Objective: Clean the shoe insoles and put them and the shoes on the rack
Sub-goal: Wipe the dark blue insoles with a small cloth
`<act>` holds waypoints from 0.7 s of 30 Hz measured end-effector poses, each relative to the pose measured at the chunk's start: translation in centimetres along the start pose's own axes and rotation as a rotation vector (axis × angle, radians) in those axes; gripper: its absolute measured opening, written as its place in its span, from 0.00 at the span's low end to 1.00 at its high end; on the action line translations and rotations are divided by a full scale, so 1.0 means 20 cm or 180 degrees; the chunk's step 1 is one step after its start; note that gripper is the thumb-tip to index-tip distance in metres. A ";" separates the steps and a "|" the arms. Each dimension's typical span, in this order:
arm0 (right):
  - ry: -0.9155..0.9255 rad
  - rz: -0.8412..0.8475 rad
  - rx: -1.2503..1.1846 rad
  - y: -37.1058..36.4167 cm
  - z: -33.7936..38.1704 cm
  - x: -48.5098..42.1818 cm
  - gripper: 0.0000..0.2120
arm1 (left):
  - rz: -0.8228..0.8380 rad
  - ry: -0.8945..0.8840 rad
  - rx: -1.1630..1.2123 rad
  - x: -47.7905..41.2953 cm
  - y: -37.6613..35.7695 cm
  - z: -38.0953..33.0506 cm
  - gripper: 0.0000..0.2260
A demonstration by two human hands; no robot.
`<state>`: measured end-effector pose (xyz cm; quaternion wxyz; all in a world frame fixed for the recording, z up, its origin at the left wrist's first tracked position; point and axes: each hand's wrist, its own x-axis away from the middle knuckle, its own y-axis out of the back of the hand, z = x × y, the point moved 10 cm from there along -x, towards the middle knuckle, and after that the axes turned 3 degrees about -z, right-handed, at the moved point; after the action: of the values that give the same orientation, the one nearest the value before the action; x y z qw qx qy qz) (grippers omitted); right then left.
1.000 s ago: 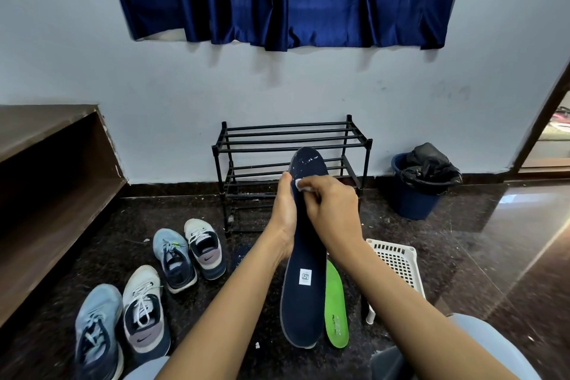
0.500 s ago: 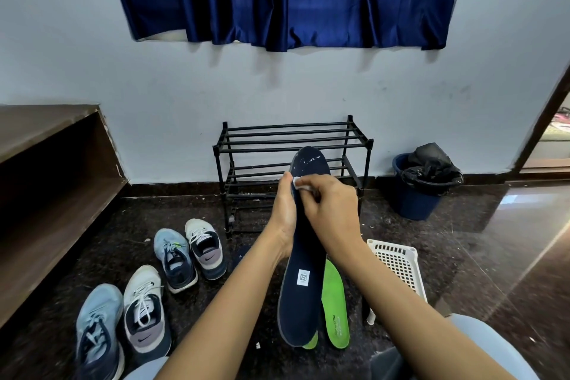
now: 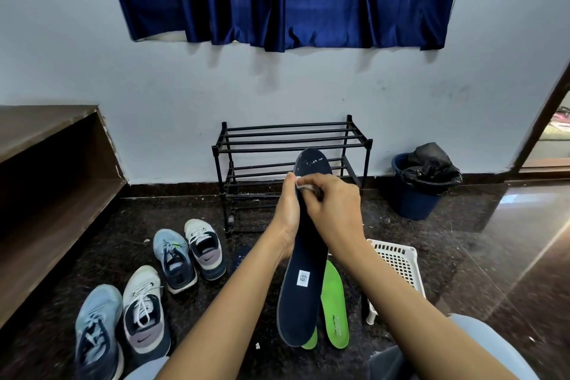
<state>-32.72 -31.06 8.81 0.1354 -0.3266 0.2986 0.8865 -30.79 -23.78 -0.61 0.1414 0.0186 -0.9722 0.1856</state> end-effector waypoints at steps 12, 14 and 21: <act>-0.0223 -0.0024 0.0047 0.02 -0.05 -0.06 0.09 | 0.0011 0.0177 -0.0038 0.01 -0.02 0.05 0.26; -0.0172 0.0086 -0.0003 -0.01 -0.03 -0.03 0.09 | -0.0040 0.0097 -0.0147 0.00 0.01 0.03 0.26; -0.0130 0.0000 0.0008 0.02 -0.03 -0.08 0.09 | -0.0049 0.0085 -0.0105 0.00 -0.01 0.02 0.26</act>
<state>-31.44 -31.85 9.67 0.1418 -0.3083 0.2968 0.8926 -30.99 -24.12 -0.95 0.1560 0.0212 -0.9730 0.1688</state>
